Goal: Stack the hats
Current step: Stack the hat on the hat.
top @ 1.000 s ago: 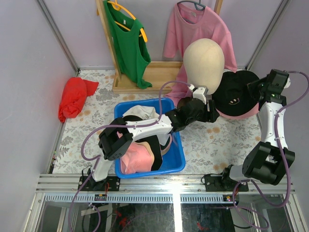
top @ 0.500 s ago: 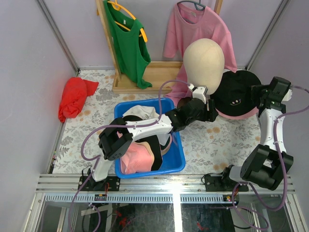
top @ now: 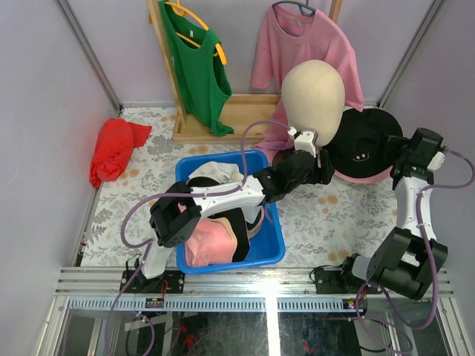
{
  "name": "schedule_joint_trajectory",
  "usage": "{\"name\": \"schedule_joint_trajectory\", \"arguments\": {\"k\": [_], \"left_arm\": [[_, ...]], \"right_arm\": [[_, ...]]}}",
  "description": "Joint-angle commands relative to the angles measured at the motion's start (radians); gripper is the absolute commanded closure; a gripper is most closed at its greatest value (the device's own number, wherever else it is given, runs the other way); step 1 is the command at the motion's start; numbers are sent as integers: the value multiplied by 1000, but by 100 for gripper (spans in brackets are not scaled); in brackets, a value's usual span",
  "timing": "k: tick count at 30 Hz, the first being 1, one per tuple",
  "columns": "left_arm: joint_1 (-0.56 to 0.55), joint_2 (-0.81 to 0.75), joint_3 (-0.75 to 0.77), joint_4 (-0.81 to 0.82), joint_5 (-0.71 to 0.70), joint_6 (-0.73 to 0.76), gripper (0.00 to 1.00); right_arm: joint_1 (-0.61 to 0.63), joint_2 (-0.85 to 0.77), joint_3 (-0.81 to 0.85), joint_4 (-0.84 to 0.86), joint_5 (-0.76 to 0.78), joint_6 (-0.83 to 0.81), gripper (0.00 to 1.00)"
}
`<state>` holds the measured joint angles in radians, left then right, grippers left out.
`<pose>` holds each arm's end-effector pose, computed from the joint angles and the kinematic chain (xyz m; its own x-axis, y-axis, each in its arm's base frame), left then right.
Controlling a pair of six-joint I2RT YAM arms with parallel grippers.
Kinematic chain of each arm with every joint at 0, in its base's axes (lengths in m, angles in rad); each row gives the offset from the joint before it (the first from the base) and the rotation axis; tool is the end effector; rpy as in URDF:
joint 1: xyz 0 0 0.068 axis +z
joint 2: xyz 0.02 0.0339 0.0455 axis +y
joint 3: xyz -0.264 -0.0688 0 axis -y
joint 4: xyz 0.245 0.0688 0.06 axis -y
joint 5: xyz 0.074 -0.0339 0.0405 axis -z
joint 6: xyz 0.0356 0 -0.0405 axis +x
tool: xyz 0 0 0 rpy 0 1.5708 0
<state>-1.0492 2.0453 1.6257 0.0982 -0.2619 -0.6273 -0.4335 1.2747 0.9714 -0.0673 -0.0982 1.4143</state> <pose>0.2530 -0.4217 0.2691 -0.5471 -0.1858 -0.8162 0.4865 0.7229 -0.4907 0.2707 -0.1215 0.3105 0.2798 0.9537 -0.1102 0.3769 -0.0035 0.9263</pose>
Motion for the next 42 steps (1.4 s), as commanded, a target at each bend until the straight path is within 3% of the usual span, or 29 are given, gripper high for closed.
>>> {"name": "schedule_joint_trajectory", "arguments": {"k": [1, 15, 42], "left_arm": [[-14, -59, 14, 40, -74, 30, 34], [-31, -41, 28, 7, -118, 46, 33], [-34, -11, 71, 9, -120, 74, 33]], "right_arm": [[-10, -15, -51, -58, 64, 38, 100], [-14, -58, -149, -73, 80, 63, 100], [-13, -16, 76, -52, 49, 79, 100]]}}
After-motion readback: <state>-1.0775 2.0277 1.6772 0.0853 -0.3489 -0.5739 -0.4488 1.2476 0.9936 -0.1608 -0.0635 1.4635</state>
